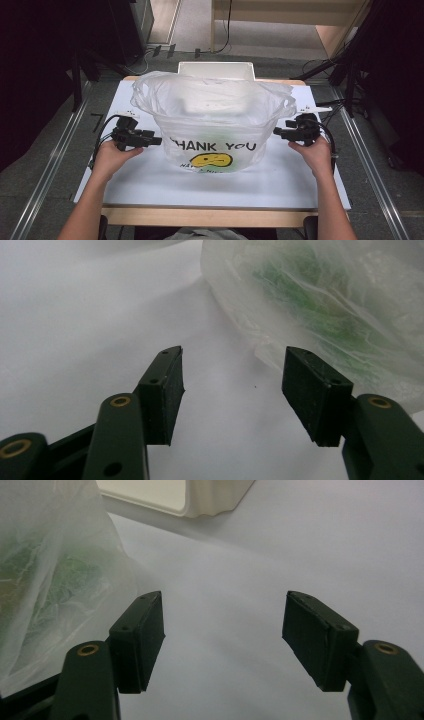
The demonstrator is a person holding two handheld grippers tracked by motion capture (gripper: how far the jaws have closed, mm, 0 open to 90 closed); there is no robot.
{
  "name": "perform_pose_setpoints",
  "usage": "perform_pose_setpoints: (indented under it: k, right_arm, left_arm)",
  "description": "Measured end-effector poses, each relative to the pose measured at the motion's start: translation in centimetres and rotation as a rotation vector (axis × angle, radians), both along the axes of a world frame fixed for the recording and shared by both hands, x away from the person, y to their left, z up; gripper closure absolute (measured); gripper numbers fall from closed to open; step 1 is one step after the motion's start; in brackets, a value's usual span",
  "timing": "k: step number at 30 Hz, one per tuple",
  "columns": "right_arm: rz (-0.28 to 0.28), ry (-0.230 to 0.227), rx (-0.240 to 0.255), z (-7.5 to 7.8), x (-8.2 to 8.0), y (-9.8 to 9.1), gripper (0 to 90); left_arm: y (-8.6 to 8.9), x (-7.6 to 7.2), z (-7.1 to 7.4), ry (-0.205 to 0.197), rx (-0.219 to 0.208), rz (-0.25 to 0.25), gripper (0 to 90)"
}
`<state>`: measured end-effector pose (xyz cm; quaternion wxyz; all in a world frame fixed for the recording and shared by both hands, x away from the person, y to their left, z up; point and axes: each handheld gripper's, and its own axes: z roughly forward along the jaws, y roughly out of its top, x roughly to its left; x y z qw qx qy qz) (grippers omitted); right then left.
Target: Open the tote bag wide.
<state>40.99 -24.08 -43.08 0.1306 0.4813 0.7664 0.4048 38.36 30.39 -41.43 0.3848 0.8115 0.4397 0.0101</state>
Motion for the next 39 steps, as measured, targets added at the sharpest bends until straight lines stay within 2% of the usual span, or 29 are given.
perform_pose_setpoints:
  k: [3, 8, 12, 18, 20, 24, 39]
  right_arm:
    - [0.012, -0.002, 0.019, 0.2, -0.1, -0.1, 39.6]
    - [0.009, -0.013, 0.026, 0.5, -0.3, -0.1, 41.9]
    - [0.028, 0.028, 0.026, 0.5, 0.0, 0.0, 40.0]
    - [0.028, 0.047, 0.007, 0.3, -0.1, 0.3, 38.2]
    - [0.036, 0.045, 0.002, 0.3, -0.2, 0.4, 37.8]
    - [0.038, 0.041, -0.002, 0.4, -0.3, 0.5, 37.3]
    - [0.061, 0.043, -0.015, 0.4, -0.6, 0.7, 37.4]
  left_arm:
    - [0.0, 0.2, -0.1, 0.000, 0.027, 0.015, 38.5]
    - [-0.3, 0.3, -0.3, -0.020, 0.013, -0.007, 34.6]
    - [-0.6, 0.3, -0.2, -0.022, 0.003, -0.014, 31.2]
    - [-0.6, 0.4, -0.2, -0.028, -0.003, -0.018, 31.4]
    - [-0.9, 0.5, -0.1, -0.032, -0.024, -0.022, 32.0]
    - [-1.0, 0.6, -0.1, -0.024, -0.007, -0.040, 32.0]
    - [-0.6, 0.7, -0.1, -0.013, -0.020, -0.028, 32.6]
